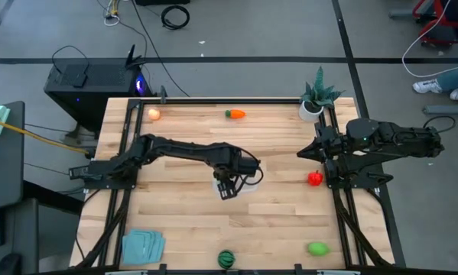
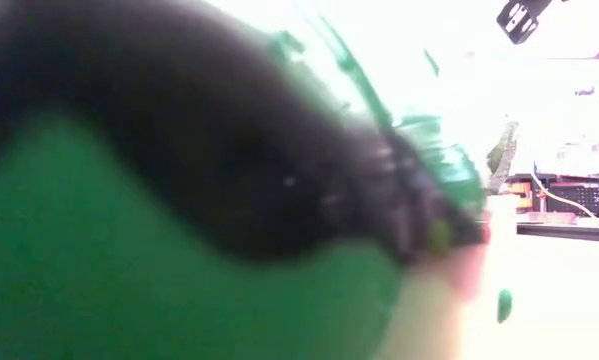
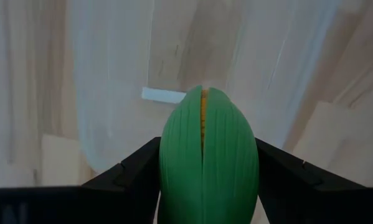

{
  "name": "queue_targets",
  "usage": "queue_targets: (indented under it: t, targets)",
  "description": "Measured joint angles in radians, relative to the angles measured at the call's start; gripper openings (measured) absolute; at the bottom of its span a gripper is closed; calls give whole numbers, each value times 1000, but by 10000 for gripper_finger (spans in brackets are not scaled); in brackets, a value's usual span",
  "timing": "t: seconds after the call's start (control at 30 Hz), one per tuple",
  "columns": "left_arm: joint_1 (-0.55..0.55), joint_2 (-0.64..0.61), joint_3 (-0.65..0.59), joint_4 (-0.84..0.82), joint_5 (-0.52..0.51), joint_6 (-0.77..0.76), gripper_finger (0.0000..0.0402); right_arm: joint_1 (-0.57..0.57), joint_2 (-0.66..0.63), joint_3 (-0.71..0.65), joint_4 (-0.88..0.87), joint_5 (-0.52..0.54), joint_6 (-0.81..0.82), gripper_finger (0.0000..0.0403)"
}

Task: Pick and placing Produce into tupperware
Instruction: Put the green corn into the transparent bin

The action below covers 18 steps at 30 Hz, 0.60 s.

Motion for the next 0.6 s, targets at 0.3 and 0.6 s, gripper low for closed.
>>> queue_targets:
  t: [0.3,0.6]
  targets:
    - [-6,27,-1,25,-3,82,220,0,0,0,0,0,3,22]
    - [-6,40,-17,49,-2,86,217,0,0,0,-6,0,3,22]
